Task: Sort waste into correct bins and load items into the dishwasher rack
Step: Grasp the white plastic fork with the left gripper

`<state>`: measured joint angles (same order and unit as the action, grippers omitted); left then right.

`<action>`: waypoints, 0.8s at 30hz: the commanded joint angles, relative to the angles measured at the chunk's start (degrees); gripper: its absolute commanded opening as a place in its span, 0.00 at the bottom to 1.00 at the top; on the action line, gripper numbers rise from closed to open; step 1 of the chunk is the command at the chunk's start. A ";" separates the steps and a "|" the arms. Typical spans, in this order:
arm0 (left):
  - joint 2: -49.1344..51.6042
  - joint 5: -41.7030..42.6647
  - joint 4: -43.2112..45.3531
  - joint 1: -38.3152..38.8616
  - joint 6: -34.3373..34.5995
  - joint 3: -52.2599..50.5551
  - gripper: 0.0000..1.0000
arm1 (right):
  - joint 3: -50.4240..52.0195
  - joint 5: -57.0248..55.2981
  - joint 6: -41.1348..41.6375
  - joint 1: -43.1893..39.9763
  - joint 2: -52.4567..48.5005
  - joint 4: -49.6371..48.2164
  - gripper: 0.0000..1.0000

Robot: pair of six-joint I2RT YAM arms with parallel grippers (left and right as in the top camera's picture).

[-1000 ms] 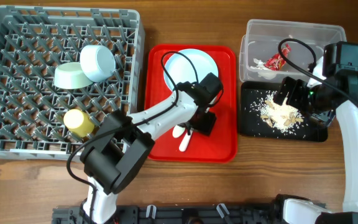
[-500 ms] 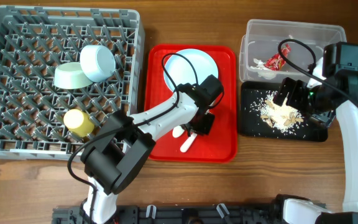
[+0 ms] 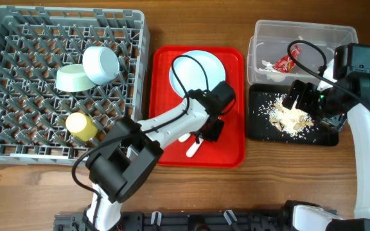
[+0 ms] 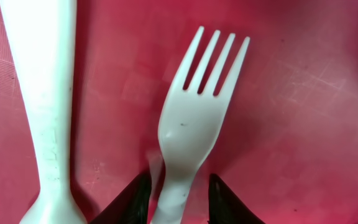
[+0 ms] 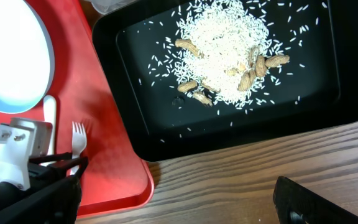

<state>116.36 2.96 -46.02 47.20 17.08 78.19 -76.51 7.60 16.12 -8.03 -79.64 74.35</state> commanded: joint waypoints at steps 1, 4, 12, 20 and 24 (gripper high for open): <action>1.01 -5.14 -0.24 1.68 0.11 -1.40 0.32 | -0.24 -0.83 -1.16 -0.20 1.01 0.09 1.00; 0.98 -5.66 -0.22 2.34 0.11 -1.40 0.29 | -0.24 -0.83 -1.14 -0.20 1.01 0.09 1.00; 0.98 -5.68 -0.24 2.51 0.09 -1.40 0.18 | -0.24 -0.83 -1.14 -0.20 1.01 0.15 1.00; 0.02 -6.08 -0.28 1.90 0.11 -0.50 0.04 | -0.24 -0.83 -1.16 -0.20 1.01 0.28 1.00; -3.26 -6.40 -0.37 1.38 0.09 0.26 0.04 | -0.24 -0.83 -1.18 -0.20 1.01 0.31 1.00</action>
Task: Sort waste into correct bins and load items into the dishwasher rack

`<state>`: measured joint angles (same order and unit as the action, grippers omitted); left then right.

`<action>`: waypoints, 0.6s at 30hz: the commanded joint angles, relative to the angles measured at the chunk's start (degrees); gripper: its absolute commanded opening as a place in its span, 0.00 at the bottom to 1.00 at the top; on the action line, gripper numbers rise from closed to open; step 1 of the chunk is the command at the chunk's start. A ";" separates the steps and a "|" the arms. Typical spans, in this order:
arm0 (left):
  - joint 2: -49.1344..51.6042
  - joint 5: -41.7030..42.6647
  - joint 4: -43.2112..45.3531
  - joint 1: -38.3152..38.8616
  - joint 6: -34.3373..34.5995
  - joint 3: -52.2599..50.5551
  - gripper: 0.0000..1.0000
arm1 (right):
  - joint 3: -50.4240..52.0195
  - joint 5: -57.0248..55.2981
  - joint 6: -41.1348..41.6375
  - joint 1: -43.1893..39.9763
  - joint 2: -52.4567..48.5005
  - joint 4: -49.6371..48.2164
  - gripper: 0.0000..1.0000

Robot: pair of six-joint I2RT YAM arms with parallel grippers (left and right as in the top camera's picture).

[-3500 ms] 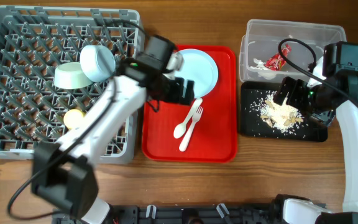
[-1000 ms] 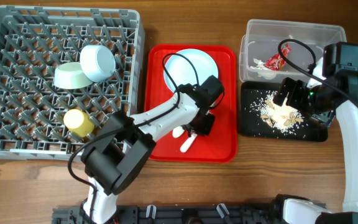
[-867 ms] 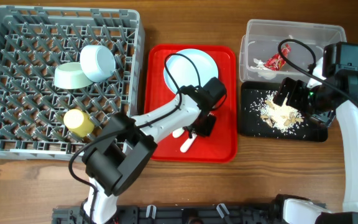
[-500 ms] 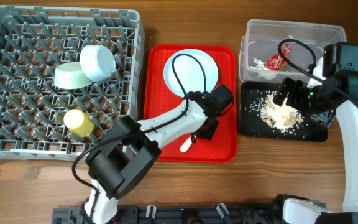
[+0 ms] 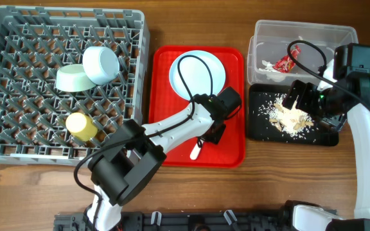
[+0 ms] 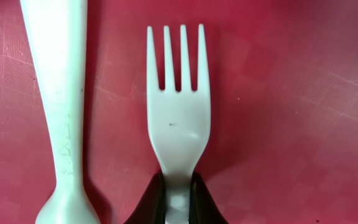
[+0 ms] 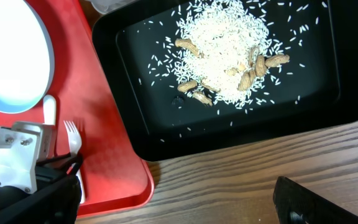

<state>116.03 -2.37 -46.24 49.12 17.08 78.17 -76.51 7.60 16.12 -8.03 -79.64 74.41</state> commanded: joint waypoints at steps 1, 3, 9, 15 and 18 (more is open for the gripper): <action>-4.20 -1.51 -0.33 -0.79 0.09 0.57 0.04 | -0.24 -0.83 -1.18 -0.20 1.01 0.24 1.00; -7.65 -3.08 -1.05 -1.42 0.09 1.20 0.04 | -0.24 -0.83 -1.18 -0.20 1.01 0.24 1.00; -18.53 -10.25 -4.96 -6.08 -0.37 1.36 0.04 | -0.24 -0.83 -1.16 -0.20 1.01 0.24 1.00; -24.57 -11.63 -8.11 -15.72 -6.69 1.36 0.04 | -0.24 -0.83 -1.16 -0.20 1.01 0.22 1.00; -24.85 -11.43 -9.20 -21.18 -8.83 1.36 0.04 | -0.24 -0.83 -1.16 -0.20 1.01 0.24 1.00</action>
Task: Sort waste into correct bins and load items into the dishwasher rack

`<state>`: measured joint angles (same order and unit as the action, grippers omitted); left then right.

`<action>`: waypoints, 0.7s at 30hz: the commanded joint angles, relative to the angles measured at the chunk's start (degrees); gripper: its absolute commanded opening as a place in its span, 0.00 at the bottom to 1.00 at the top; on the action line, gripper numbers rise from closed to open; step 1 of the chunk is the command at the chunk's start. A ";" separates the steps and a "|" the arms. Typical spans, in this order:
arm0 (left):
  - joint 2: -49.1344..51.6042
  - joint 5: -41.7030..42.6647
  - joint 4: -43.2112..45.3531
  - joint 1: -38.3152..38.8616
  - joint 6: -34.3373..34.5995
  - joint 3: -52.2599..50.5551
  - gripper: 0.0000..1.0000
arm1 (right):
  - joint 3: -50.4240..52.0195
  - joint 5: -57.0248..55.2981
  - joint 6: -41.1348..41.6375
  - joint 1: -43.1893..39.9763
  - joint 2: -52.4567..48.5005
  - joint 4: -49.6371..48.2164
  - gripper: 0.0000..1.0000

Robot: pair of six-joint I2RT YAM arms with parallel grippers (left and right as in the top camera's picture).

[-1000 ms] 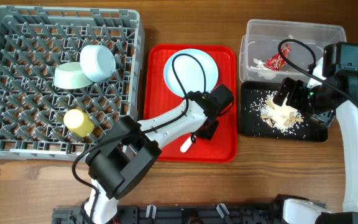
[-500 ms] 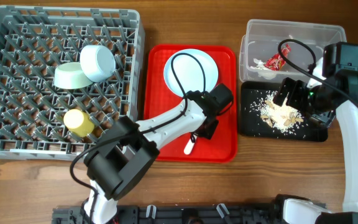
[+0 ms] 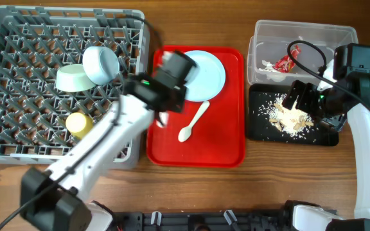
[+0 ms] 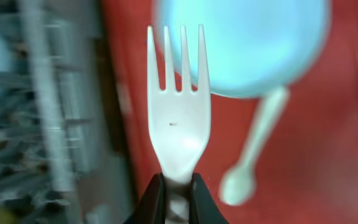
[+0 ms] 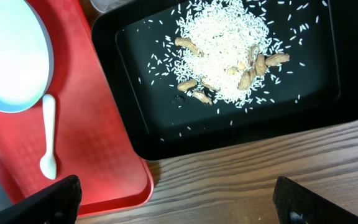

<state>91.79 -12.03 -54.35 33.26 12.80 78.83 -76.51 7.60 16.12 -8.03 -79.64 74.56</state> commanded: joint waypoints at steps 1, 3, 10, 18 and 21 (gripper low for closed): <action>-0.44 -1.31 -1.66 -7.13 -5.14 0.68 0.04 | -0.24 -0.83 -1.16 -0.20 1.01 0.09 1.00; -0.15 -1.29 -2.56 -9.99 -5.11 0.68 0.04 | -0.24 -0.83 -1.18 -0.20 1.01 0.09 1.00; 0.22 2.47 -2.51 -20.74 -5.11 -0.31 0.04 | -0.24 -0.83 -1.14 -0.20 1.01 0.07 1.00; 2.54 8.55 -0.70 -23.65 -5.14 -2.93 0.04 | -0.24 -0.83 -1.16 -0.20 1.01 0.07 1.00; 4.00 9.88 -0.22 -23.52 -5.11 -2.93 0.04 | -0.24 -0.81 -1.11 -0.20 1.01 0.07 1.00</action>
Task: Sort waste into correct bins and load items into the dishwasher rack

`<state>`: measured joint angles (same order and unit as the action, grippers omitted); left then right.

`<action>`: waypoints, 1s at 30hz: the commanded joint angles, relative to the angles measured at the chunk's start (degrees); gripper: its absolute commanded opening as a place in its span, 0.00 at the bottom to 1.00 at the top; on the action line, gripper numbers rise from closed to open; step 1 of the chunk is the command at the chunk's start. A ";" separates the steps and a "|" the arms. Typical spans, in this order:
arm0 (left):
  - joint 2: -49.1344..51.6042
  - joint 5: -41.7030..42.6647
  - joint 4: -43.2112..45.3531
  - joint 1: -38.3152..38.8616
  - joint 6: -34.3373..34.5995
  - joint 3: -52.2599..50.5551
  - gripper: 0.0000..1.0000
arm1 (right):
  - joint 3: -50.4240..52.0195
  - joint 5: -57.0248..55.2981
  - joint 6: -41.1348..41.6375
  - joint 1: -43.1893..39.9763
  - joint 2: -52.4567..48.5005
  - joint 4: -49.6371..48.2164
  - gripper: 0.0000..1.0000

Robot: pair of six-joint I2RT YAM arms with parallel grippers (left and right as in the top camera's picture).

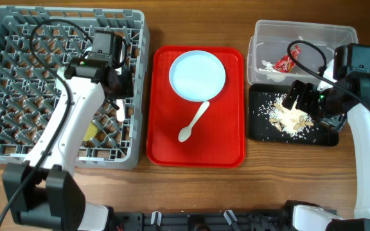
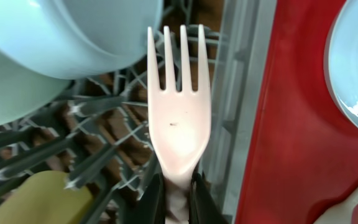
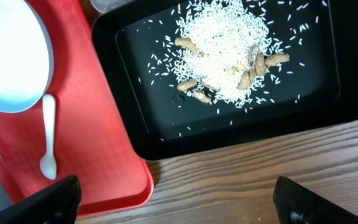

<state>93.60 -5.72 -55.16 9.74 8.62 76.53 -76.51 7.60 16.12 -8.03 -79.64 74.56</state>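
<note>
My left gripper [image 1: 117, 93] is shut on the handle of a white plastic fork [image 2: 179, 118], tines pointing away. It holds the fork over the right part of the grey dishwasher rack [image 1: 18, 149], next to a light blue bowl [image 2: 67, 31] and a yellow cup [image 2: 36, 199]. A white spoon [image 1: 194, 122] and a light blue plate [image 1: 198, 76] lie on the red tray [image 1: 227, 144]. My right gripper [image 3: 179, 200] stands wide open above the black tray [image 1: 262, 128] of rice and peanuts, with nothing between its fingers.
A clear plastic bin [image 1: 304, 31] with wrappers stands behind the black tray at the back right. A pale green bowl [image 2: 2, 93] lies in the rack under the blue one. Bare wooden table [image 3: 260, 180] runs along the front.
My left gripper, still shut on the fork, has moved left from the red tray's left side to over the rack's right part. The right arm has not moved.
My left gripper stood open around the fork's handle on the red tray, beside the spoon. Then it was shut on the handle. After that it held the fork up near the tray's left edge, and now holds it over the rack. My right gripper stayed open throughout.
</note>
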 commanded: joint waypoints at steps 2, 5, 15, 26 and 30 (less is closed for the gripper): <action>3.39 3.56 0.85 0.00 -0.94 -0.68 0.05 | -0.24 -0.79 -1.11 -0.20 1.01 0.09 1.00; 4.74 3.26 0.92 0.00 -0.96 -0.68 0.08 | -0.24 -0.81 -1.14 -0.20 1.01 0.09 1.00; 3.85 3.13 1.03 0.02 -0.94 -0.31 0.51 | -0.24 -0.83 -1.16 -0.20 1.01 0.28 0.99; -2.95 13.62 2.21 6.03 -0.90 3.74 0.57 | -0.24 -0.83 -1.14 -0.20 1.01 0.26 1.00; -0.57 13.64 2.89 11.91 -0.87 3.10 0.59 | -0.24 -0.81 -1.14 -0.20 1.01 0.28 1.00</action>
<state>91.09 4.29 -52.88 16.78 7.97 79.68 -76.51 7.60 16.12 -8.03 -79.64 74.70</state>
